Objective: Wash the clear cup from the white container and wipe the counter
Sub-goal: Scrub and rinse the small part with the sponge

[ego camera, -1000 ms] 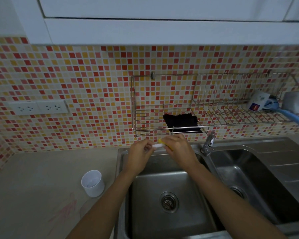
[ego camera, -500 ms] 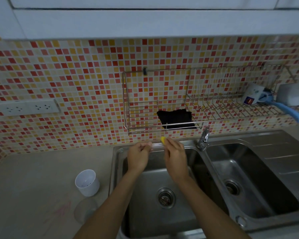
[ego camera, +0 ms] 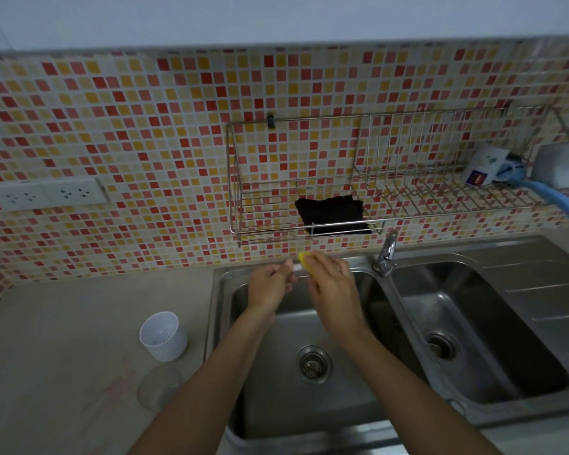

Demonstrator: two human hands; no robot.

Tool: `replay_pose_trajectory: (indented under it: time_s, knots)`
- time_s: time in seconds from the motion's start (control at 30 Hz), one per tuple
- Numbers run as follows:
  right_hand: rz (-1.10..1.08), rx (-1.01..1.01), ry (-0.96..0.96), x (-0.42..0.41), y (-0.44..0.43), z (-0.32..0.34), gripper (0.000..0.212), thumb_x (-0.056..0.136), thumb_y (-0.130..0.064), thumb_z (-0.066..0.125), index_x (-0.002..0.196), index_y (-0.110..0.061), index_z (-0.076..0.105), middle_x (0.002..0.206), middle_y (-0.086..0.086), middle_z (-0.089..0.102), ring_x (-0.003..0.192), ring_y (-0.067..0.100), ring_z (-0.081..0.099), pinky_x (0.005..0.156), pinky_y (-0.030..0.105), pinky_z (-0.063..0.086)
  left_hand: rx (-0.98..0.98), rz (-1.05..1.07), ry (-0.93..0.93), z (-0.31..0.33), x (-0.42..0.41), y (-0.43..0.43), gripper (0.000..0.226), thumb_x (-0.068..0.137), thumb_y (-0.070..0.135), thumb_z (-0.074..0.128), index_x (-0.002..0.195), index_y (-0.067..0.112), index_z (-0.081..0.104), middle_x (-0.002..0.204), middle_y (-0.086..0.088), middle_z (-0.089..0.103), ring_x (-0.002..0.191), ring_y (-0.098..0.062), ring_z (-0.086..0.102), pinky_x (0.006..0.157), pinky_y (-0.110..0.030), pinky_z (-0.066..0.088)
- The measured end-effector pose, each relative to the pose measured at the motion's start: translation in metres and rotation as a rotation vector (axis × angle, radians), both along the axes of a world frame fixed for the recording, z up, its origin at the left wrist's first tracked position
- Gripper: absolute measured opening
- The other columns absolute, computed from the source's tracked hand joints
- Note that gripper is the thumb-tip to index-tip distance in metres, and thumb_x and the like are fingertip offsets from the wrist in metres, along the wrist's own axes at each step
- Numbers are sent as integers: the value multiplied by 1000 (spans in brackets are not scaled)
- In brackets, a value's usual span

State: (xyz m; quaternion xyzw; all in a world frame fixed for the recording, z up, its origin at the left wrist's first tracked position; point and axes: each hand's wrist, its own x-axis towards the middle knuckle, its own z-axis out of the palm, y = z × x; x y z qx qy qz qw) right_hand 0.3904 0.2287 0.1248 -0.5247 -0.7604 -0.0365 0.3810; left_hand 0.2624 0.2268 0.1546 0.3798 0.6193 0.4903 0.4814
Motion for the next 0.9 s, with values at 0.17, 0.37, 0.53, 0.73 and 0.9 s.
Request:
replay_pose_trajectory:
  time_s: [0.17, 0.37, 0.53, 0.73, 0.9]
  knots:
    - [36, 6, -112, 28, 17, 6, 29, 75, -5, 76, 102, -13, 69, 99, 2, 73, 91, 21, 60, 80, 31, 51, -39, -126, 84, -1, 5, 0, 19, 92, 29, 57, 92, 12, 65, 87, -1, 68, 85, -15, 64, 82, -27, 54]
    - [85, -63, -143, 57, 24, -8, 26, 75, -6, 75, 100, -13, 70, 97, 2, 73, 85, 21, 60, 75, 27, 45, 242, -247, 547, -10, 16, -2, 13, 81, 14, 73, 92, 13, 66, 77, 8, 61, 70, 0, 55, 63, -2, 42]
    - [31, -190, 97, 79, 32, -34, 33, 84, -11, 68, 116, -16, 67, 115, 1, 70, 99, 24, 60, 88, 30, 45, 220, -174, 551, -26, 33, 6, 8, 84, 23, 70, 83, 16, 69, 71, 11, 65, 65, 5, 59, 63, -7, 44]
    - [72, -101, 151, 68, 10, -57, 40, 82, -7, 70, 120, -15, 66, 118, 0, 68, 99, 23, 59, 89, 28, 49, 53, -113, 416, -53, 63, 18, 18, 88, 27, 64, 83, 10, 71, 76, -1, 71, 72, -12, 66, 70, -20, 49]
    - [69, -205, 223, 96, 24, -87, 42, 81, -2, 69, 121, -14, 65, 120, 3, 67, 101, 24, 61, 95, 25, 42, -5, -100, 458, -76, 85, 28, 19, 89, 35, 63, 74, 23, 68, 76, 1, 72, 79, -17, 68, 80, -35, 53]
